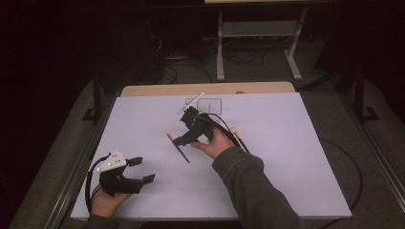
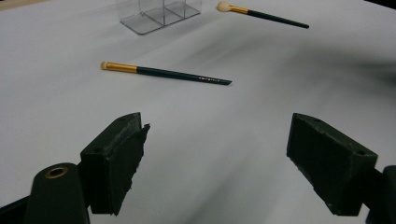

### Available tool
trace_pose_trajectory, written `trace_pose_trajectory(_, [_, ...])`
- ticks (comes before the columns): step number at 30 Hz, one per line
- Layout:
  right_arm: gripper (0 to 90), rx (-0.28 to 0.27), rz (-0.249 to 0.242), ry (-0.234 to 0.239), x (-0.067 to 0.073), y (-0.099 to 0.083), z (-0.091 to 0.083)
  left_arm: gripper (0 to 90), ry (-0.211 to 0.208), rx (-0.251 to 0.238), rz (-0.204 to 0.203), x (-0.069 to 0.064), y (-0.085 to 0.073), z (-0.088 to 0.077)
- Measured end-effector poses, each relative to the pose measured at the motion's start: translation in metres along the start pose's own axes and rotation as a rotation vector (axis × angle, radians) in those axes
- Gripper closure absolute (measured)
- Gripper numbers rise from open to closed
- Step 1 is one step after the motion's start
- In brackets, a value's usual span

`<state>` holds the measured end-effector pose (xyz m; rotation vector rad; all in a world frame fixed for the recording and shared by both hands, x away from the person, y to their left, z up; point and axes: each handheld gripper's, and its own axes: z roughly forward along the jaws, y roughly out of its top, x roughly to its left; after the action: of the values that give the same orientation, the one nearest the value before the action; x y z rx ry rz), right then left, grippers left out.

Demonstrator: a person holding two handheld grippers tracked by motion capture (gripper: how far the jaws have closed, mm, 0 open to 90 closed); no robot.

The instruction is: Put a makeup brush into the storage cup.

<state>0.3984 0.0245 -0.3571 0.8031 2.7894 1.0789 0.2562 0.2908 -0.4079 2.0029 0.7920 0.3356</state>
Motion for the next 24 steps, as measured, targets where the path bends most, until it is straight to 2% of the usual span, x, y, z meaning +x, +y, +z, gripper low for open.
trace_pose_trajectory(1, [22.2,0.007,0.003,-0.001,0.000,0.001,0.002,17.9,-0.003,-0.005,-0.020,-0.001,-0.001,0.001])
trace_pose_trajectory(7, [25.4,0.036,-0.004,-0.018,0.002,0.007,0.016,17.9,-0.005,-0.006,-0.016,-0.001,0.000,0.001])
trace_pose_trajectory(8, [25.4,0.044,0.002,-0.016,0.002,0.008,0.018,17.9,-0.006,-0.012,-0.026,-0.001,-0.001,0.002])
trace_pose_trajectory(11, [28.0,0.053,0.027,-0.016,-0.001,0.010,0.027,17.9,-0.004,-0.003,-0.024,0.000,0.000,0.000])
trace_pose_trajectory(21, [33.8,0.083,0.058,-0.036,-0.008,0.009,0.046,17.9,-0.007,-0.011,-0.026,0.000,-0.001,0.001])
trace_pose_trajectory(24, [35.1,0.101,0.086,-0.031,-0.012,0.007,0.054,18.0,-0.009,-0.012,-0.025,0.001,-0.001,0.001])
